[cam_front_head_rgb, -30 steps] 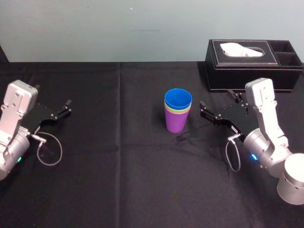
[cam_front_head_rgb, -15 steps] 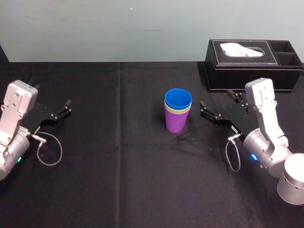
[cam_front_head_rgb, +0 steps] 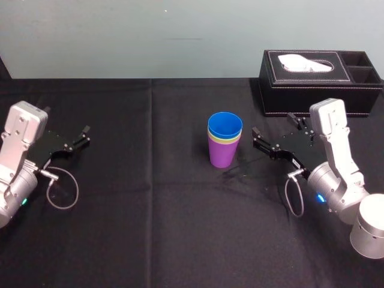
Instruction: Stack the three plastic cups sequentially using one hand.
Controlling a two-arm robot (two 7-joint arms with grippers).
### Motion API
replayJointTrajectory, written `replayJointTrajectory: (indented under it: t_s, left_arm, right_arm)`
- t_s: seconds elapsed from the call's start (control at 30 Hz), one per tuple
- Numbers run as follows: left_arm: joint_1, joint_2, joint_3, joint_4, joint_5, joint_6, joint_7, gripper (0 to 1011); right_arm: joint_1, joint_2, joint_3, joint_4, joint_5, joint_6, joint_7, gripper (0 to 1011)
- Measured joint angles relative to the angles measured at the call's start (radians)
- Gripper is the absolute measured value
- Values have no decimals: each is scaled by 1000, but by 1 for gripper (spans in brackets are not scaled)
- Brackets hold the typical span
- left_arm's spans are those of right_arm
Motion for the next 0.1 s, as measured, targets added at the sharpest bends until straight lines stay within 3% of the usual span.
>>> replayJointTrajectory:
  t_s: [0.1]
  left_arm:
    - [0, 0, 0, 0, 0, 0, 0, 1011]
  right_arm:
    - [0, 0, 0, 0, 0, 0, 0, 1000]
